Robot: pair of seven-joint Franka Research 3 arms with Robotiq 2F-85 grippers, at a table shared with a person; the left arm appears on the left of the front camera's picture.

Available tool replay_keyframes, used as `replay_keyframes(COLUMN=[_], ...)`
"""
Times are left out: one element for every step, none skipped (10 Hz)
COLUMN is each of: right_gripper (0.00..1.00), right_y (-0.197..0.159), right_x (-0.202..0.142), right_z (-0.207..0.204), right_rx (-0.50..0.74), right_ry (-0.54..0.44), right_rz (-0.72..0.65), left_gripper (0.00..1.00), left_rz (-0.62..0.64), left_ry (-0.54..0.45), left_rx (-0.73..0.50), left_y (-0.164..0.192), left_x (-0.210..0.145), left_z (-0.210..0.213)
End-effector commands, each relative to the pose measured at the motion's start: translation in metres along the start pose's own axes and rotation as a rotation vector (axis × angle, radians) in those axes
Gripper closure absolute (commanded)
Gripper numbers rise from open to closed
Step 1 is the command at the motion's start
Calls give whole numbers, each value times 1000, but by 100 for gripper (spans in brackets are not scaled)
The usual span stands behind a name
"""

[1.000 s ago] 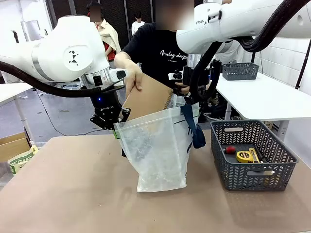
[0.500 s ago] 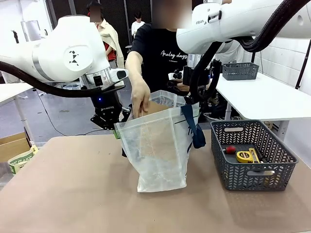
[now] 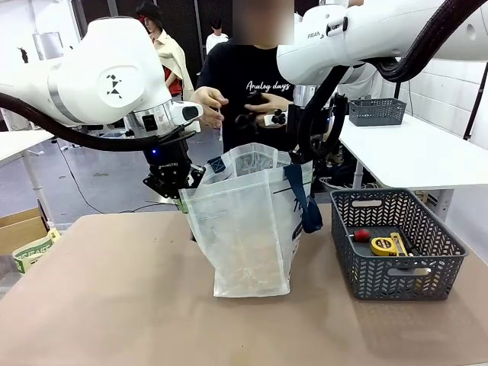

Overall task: Transfer purchased items from the store into the shopping bag.
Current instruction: Move the Reusable shopping bag to the right side of the table.

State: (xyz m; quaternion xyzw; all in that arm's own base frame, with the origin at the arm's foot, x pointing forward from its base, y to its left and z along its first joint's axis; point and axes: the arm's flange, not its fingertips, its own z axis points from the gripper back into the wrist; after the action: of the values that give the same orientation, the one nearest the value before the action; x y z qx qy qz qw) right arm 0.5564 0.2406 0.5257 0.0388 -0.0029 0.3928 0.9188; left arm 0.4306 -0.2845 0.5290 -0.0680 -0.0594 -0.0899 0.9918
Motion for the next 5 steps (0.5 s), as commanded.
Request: replay_keyframes(right_gripper=[100, 100, 100, 100, 100], right_y=[-3, -3, -3, -3, -3], right_x=[-2, -2, -2, -2, -2], right_z=[-1, -1, -1, -1, -1], right_rx=[-3, -3, -3, -3, -3], right_ry=[6, 6, 6, 6, 6], right_rz=[-18, -18, -18, -18, -18], left_gripper=[100, 100, 100, 100, 100], left_rz=[-33, -51, -64, -70, -69], left_ry=[-11, -20, -27, -33, -33], left_rx=[19, 23, 27, 31, 33], left_y=[7, 6, 5, 5, 5], left_x=[-1, -1, -2, -3, -3], left_z=[-1, -1, -1, 0, 0])
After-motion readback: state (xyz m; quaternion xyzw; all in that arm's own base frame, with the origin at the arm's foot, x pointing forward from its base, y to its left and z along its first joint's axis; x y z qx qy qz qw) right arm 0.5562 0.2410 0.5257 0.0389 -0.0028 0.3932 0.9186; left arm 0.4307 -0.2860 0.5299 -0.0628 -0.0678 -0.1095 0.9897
